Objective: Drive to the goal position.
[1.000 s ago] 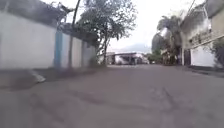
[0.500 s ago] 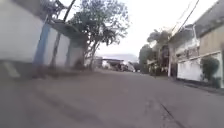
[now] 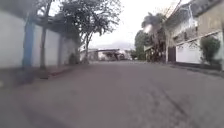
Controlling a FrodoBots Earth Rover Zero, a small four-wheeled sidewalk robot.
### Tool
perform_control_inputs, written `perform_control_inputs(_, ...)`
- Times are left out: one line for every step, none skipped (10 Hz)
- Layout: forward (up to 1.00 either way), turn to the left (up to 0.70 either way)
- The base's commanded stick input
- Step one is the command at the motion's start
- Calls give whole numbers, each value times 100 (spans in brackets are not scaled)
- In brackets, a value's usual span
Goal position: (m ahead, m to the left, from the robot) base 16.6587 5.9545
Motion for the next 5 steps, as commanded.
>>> perform_control_inputs(100,0)
perform_control_inputs(100,0)
perform_control_inputs(100,0)
perform_control_inputs(100,0)
perform_control_inputs(100,0)
